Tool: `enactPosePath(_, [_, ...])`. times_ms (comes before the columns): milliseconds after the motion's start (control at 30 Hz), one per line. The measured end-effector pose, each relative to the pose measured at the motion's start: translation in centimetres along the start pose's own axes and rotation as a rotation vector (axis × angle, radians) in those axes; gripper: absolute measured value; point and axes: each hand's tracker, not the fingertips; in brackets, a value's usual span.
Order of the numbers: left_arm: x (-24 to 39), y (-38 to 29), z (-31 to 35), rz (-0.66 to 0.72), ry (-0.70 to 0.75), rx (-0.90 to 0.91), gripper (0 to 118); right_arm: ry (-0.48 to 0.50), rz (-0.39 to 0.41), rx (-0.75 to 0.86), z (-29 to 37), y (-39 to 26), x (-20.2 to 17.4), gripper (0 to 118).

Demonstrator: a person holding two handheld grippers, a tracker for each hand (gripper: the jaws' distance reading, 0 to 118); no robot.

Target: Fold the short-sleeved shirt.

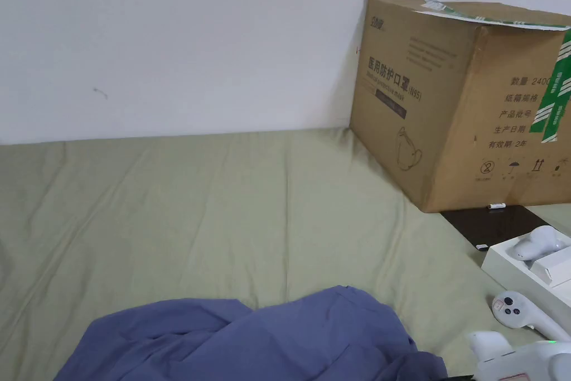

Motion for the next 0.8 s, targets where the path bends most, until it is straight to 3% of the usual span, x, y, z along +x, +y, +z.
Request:
enactPosePath(133, [3.5,-0.2,5.6,-0.064,0.043,0.191,108,-0.016,-0.069,0.22,5.8,-1.3,-1.2,116])
enactPosePath(200, [5.3,-0.9,8.4,-0.042,0.005,0.358,106,0.039,-0.118,0.414,9.1,-2.2,-2.5,116])
enactPosePath(233, [6.2,-1.6,9.9,-0.026,-0.016,0.468,96,0.119,-0.144,0.531,10.9,-3.2,-3.5,114])
enactPosePath(267, [6.9,-2.3,10.8,-0.022,-0.014,0.554,74,0.163,-0.153,0.62,12.0,-4.0,-4.4,108])
enactPosePath(300, [7.6,-3.0,11.5,-0.016,-0.021,0.637,38,0.202,-0.142,0.704,12.9,-4.7,-5.3,91])
enactPosePath(333, [8.4,-3.8,12.1,-0.024,0.019,0.701,0,0.216,-0.131,0.78,13.5,-5.6,-6.4,35])
enactPosePath(367, [9.5,-4.6,12.3,-0.024,0.048,0.746,0,0.151,-0.128,0.833,13.7,-6.1,-7.7,0])
enactPosePath(400, [9.4,-4.9,12.7,-0.031,0.12,0.824,0,0.071,-0.136,0.818,13.7,-6.6,-8.4,0])
enactPosePath(500, [9.3,-4.7,12.7,-0.005,0.011,0.741,0,0.333,-0.128,0.759,12.8,-6.4,-9.1,0])
enactPosePath(600, [8.1,-2.2,11.3,-0.024,0.117,0.57,0,0.234,-0.086,0.731,12.5,-6.3,-10.7,0])
enactPosePath(633, [7.2,-0.8,10.0,-0.024,0.128,0.422,3,0.228,-0.074,0.719,12.2,-6.3,-11.0,0])
enactPosePath(667, [5.9,0.4,8.0,-0.001,0.114,0.274,23,0.232,-0.066,0.704,12.1,-6.2,-11.4,0])
enactPosePath(700, [5.0,0.7,6.6,0.029,0.094,0.184,64,0.242,-0.058,0.68,11.9,-6.1,-11.8,0])
enactPosePath(733, [3.9,0.7,4.8,0.057,0.07,0.128,114,0.261,-0.05,0.64,11.3,-6.0,-12.1,0])
enactPosePath(800, [1.9,1.0,0.9,0.076,0.06,0.059,118,0.294,-0.048,0.59,10.3,-6.0,-12.3,0])
